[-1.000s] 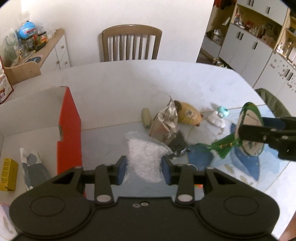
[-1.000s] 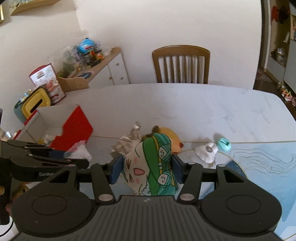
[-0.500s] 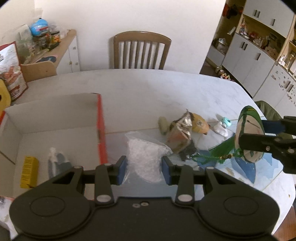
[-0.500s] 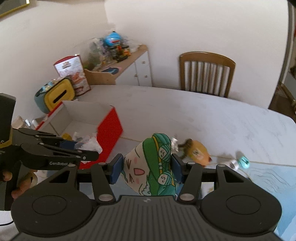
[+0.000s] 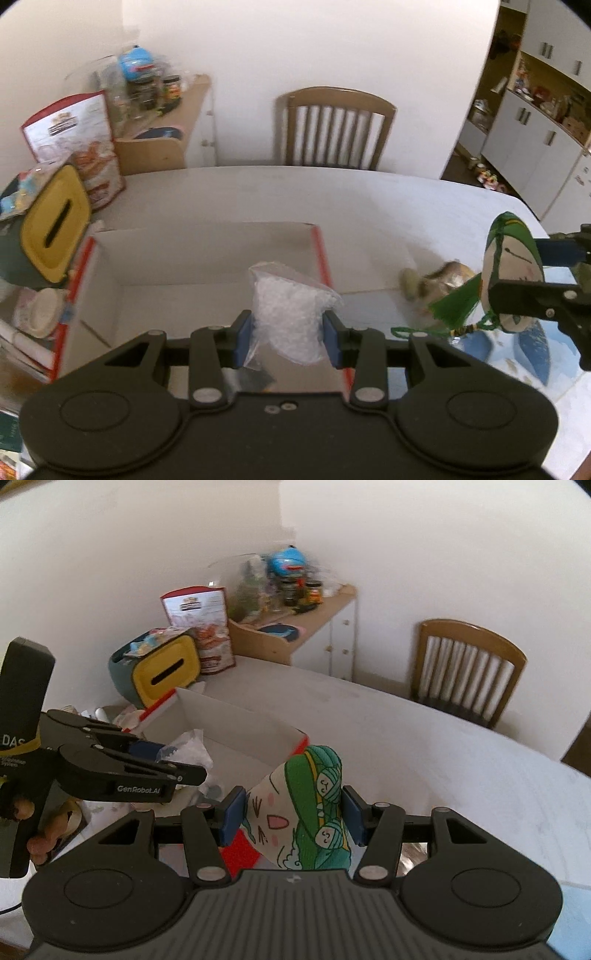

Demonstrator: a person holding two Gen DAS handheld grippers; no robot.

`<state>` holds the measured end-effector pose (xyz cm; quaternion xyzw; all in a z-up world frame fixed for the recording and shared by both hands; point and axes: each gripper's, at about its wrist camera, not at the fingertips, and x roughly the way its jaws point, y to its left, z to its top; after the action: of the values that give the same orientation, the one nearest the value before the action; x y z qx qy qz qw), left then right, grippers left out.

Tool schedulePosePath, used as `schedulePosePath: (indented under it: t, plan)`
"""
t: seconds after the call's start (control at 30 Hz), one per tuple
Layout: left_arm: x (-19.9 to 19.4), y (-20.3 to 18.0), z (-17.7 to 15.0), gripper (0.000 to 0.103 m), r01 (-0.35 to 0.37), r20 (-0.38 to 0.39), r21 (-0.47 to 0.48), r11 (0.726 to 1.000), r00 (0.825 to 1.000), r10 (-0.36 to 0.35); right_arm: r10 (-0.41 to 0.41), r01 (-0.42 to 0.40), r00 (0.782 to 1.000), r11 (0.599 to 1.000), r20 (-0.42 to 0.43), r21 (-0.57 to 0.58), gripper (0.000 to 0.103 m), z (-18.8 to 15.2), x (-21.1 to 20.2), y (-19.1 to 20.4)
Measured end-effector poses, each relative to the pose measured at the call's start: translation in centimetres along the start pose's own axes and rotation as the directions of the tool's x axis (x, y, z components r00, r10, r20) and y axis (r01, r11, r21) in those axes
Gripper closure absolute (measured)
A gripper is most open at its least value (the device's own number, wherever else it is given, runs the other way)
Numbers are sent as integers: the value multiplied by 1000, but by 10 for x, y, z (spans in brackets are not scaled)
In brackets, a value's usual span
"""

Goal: Organize objects
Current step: 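Carry the doll pillow and tissue bag over the cardboard box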

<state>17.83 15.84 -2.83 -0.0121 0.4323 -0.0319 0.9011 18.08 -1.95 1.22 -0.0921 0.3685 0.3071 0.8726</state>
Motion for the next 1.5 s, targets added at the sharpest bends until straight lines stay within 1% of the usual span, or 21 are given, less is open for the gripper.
schedulePosePath:
  t: [0.33,0.5,0.6,0.73,0.9,1.03,1.3,1.5]
  plan:
    - [14,62,1,65,-93,-31,-34,995,995,92,58,-57,998,996,8,-69,48,44,44,55]
    - [27,84,-2,65,-126,-52,-31,992,991,124,76,-74,997,993,15,-96,48,57,66,74]
    - [35,94,-4,65,-141,-66,-35,989,988,138,72,-70,997,991,7,-112,48,60,84,81]
    - [49,103,-6,65,-156,-83,-35,987,985,152,53,-57,998,989,-27,-134,48,55,117,84]
    - [64,107,-7,65,-161,-96,-30,987,983,157,22,-34,997,989,-77,-147,48,41,154,81]
    - [78,107,-9,65,-164,-116,-14,986,980,161,27,-45,993,986,-113,-163,48,30,176,81]
    - [104,111,-15,65,-162,-185,8,987,970,161,51,-90,982,974,-184,-210,47,7,196,93]
    - [112,112,-16,64,-163,-216,17,987,963,163,66,-112,976,970,-209,-217,47,-3,203,100]
